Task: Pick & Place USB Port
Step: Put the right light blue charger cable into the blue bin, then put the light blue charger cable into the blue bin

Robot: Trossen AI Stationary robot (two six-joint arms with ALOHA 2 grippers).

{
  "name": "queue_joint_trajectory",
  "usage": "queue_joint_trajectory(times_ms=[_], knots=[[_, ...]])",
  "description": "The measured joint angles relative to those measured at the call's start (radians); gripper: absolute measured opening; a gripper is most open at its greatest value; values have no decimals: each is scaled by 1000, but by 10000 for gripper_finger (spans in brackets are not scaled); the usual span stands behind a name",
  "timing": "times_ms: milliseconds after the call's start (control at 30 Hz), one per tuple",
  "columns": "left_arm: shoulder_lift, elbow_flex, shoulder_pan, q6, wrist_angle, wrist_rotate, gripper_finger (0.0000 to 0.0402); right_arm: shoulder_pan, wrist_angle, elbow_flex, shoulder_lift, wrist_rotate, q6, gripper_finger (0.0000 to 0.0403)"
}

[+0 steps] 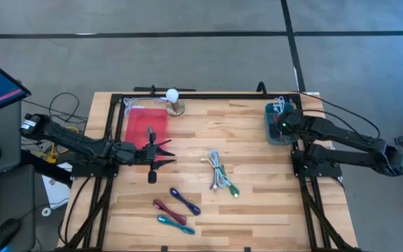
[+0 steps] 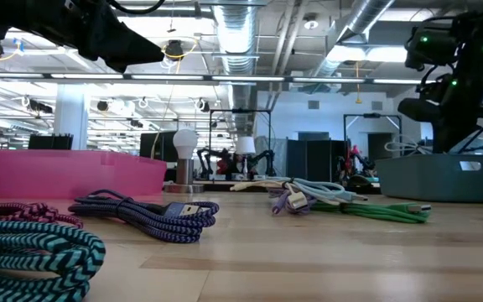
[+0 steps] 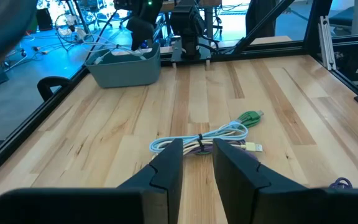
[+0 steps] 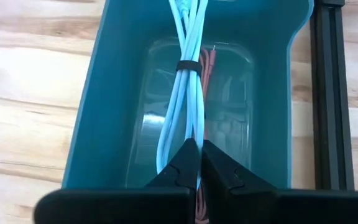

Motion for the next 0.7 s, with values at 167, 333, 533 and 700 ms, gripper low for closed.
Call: queue_joint_trajectory(times_ms=[167, 333, 533, 700], knots=[[0, 0, 0, 0, -2, 0, 87, 0, 0, 0, 0, 0, 0, 0], [0, 0, 0, 0, -4, 0, 87, 0, -1, 0, 0, 0, 1, 14], [0, 0, 0, 0, -5, 0, 87, 0, 4, 0, 0, 0, 3, 60], [0, 0, 0, 0, -6, 0, 87, 8, 27, 25, -4, -28, -77, 84]])
